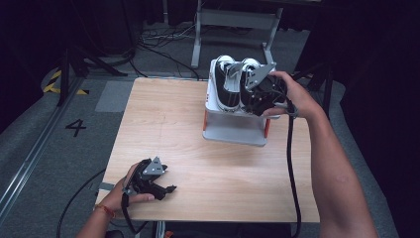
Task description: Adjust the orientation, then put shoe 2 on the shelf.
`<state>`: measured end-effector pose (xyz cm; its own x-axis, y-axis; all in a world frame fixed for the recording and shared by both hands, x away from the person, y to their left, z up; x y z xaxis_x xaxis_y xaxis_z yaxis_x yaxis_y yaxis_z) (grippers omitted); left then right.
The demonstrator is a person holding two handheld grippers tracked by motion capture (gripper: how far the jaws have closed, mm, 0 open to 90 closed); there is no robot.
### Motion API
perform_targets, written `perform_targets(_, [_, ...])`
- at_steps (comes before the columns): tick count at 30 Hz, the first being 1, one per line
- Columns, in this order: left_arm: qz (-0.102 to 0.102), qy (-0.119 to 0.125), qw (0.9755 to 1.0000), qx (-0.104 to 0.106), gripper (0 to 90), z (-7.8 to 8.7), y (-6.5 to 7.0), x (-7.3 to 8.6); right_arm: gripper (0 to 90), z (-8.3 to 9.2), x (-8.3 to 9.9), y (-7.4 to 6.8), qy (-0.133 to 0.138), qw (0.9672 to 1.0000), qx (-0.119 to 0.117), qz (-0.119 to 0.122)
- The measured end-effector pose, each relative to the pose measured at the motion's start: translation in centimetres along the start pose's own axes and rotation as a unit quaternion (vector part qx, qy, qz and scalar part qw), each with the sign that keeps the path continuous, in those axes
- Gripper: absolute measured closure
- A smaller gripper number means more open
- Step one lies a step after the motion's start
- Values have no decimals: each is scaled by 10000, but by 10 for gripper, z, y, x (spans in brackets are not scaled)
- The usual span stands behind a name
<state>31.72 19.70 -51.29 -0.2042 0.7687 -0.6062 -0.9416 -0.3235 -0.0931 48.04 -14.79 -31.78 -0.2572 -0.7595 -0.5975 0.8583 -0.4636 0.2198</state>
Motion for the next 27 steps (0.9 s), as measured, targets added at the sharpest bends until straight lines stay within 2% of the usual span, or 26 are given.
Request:
perform_targets(1, [0, 0, 10000, 0, 195, 0, 0, 0, 292, 0, 0, 0, 0, 10000, 0, 0])
perform_targets(2, [-2, -1, 10000, 0, 195, 0, 0, 0, 291, 4, 3, 1, 152, 9997, -90, -144])
perform_targets(3, [-2, -1, 10000, 0, 195, 0, 0, 0, 291, 5, 4, 1, 182, 9996, -108, -195])
perform_targets(7, [0, 1, 10000, 2, 195, 0, 0, 0, 283, 8, 9, 0, 238, 9995, -10, -211])
perform_targets(10, [1, 1, 10000, 0, 195, 0, 0, 0, 280, 17, 14, -1, 487, 9982, 4, -350])
perform_targets(18, [-10, -1, 10000, 12, 195, 0, 0, 0, 273, 30, 34, -2, 802, 9949, 105, -603])
perform_targets(20, [-8, -1, 10000, 11, 194, 0, 0, 0, 266, 36, 48, -1, 932, 9926, 110, -773])
perform_targets(21, [-8, -1, 10000, 11, 194, 0, 0, 0, 266, 36, 48, -1, 932, 9926, 110, -773])
perform_targets(22, [-3, 0, 10000, 10, 194, 0, 0, 0, 265, 41, 59, 0, 1078, 9899, 160, -909])
perform_targets(23, [-3, 0, 10000, 10, 195, 0, 0, 0, 265, 41, 59, 0, 1078, 9899, 160, -909])
perform_targets(24, [-6, -1, 10000, 9, 194, 0, 0, 0, 263, 47, 70, 1, 1217, 9871, 151, -1026])
perform_targets(26, [-5, 0, 10000, 8, 194, 0, 0, 0, 257, 51, 82, 1, 1267, 9854, 219, -1119])
perform_targets(27, [-5, 0, 10000, 8, 194, 0, 0, 0, 257, 51, 82, 1, 1267, 9854, 219, -1119])
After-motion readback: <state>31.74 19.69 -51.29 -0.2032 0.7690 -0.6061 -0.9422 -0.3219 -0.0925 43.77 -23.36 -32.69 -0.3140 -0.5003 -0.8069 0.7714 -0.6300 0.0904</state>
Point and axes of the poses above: each handheld gripper's, and its own axes: z roughly backward along the jaws, x roughly out of its underside, y roughly to its right, the point moved 3 cm from there along -z, roughly forward along the jaws, and after that the axes turned 12 degrees about -z, right-handed, at the moved point
